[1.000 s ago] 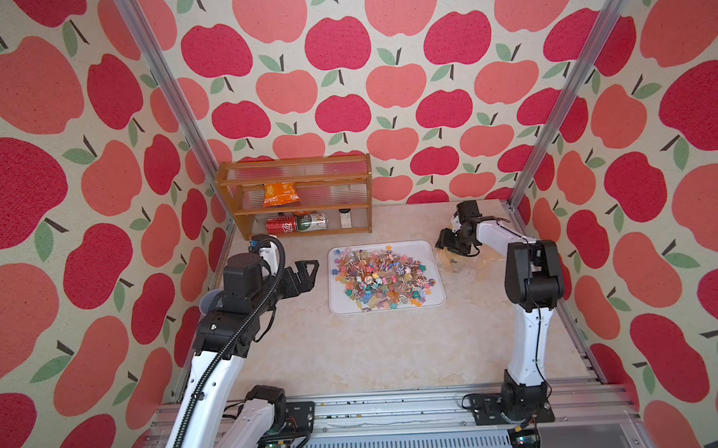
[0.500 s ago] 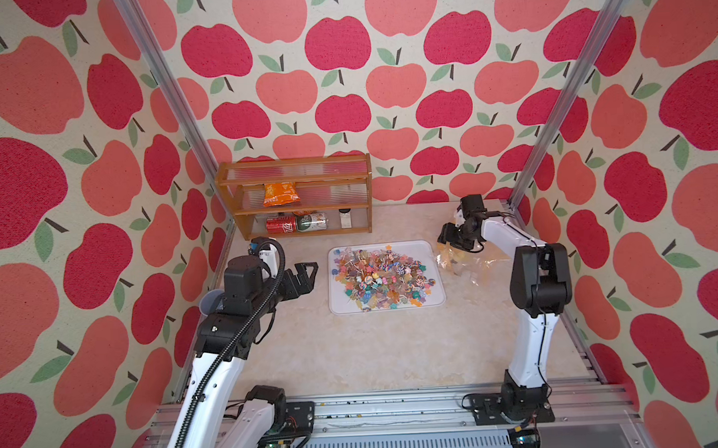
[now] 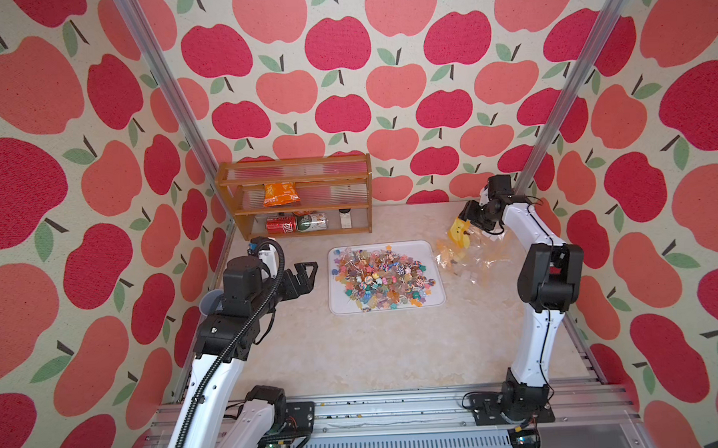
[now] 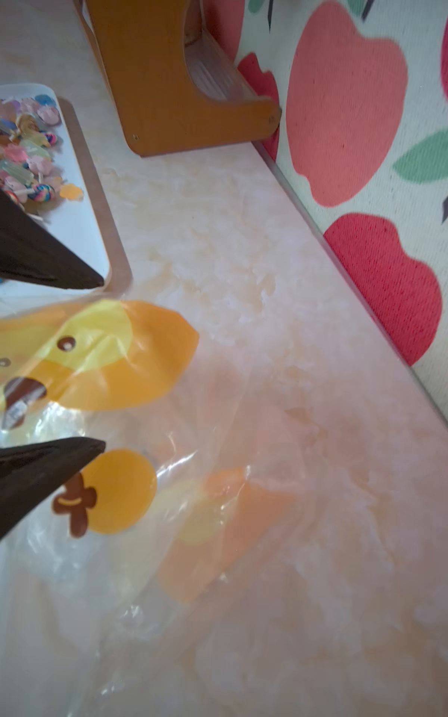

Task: Pour candies out of the ziploc bag
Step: Adjust the ziploc bag in the ziploc bag.

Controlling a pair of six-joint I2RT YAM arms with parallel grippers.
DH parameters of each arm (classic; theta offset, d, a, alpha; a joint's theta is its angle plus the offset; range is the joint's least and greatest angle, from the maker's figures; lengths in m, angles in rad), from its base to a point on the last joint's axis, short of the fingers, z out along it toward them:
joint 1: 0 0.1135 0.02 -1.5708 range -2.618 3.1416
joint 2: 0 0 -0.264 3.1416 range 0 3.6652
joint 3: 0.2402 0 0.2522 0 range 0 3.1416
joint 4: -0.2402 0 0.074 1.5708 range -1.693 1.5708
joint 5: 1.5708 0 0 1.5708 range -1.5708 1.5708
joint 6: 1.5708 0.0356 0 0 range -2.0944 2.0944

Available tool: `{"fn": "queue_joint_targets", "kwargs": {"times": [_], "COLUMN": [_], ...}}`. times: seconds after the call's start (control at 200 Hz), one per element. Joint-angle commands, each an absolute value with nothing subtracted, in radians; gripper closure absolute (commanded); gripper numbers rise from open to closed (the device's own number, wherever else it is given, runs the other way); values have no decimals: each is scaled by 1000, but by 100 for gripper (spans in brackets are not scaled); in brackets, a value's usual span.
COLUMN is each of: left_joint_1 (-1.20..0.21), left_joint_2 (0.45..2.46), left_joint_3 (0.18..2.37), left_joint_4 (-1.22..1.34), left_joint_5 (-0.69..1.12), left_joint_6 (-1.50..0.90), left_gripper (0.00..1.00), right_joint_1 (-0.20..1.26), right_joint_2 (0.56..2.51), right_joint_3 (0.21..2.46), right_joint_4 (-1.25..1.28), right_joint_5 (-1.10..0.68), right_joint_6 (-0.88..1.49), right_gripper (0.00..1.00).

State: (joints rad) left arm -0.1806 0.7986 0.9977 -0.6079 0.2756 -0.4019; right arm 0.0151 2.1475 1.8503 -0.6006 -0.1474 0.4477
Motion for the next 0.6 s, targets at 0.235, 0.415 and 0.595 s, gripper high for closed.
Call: {"fn": "queue_joint_targets", "kwargs": {"times": [0.235, 0.415, 0.595], "left_joint_1": [-173, -171, -171], "left_joint_2": [777, 761, 741], "left_joint_3": [972, 955, 905], "left_joint_4": [-603, -595, -556], "left_joint_5": [264, 247, 161], "left_joint_6": [-390, -395, -374], "left_gripper": [2, 2, 1], "right_joint_1": [18, 28, 36], "right_joint_2": [2115, 1970, 1787], "right_joint_3": [1637, 1575, 1526], "right_joint_4": [-532, -508, -494], "right_joint_5": [-151, -113, -88], "right_joint_6": [507, 505, 460], "right_gripper": [38, 38, 37]}}
